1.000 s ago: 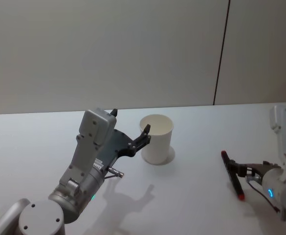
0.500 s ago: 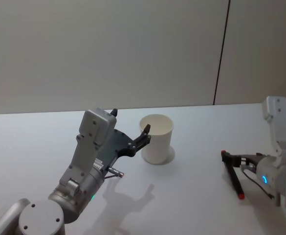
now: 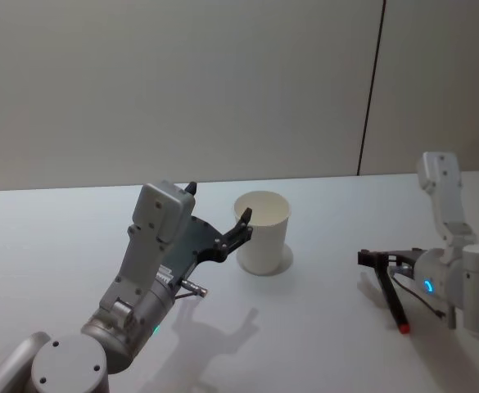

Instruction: Place the pen into the pen holder.

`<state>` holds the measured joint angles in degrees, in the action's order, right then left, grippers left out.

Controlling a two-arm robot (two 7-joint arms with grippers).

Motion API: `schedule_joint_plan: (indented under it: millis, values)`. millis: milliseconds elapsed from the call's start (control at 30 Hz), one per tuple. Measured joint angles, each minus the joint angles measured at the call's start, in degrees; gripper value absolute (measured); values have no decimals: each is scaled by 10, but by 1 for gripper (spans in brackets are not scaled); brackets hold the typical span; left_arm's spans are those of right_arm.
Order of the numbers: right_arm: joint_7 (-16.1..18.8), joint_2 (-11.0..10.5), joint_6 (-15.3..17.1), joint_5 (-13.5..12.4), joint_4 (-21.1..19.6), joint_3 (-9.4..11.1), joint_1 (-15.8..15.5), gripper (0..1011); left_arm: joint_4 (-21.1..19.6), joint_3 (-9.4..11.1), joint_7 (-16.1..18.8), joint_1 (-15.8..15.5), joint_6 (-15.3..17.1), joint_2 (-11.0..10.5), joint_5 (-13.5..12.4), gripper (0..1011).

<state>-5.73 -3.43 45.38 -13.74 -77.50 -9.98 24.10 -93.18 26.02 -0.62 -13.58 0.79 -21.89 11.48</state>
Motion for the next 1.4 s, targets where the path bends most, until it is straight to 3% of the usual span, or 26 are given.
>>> schedule_joint_plan:
  millis: [733, 1033, 1400]
  values:
    - [48, 14, 5, 50, 99, -10, 57, 996, 0, 0, 0, 0, 0, 0, 0, 1004]
    - [58, 17, 1, 61, 118, -12, 65, 802, 0, 0, 0, 0, 0, 0, 0, 1004]
    - [66, 19, -2, 71, 135, -12, 72, 446, 0, 0, 0, 0, 0, 0, 0, 1004]
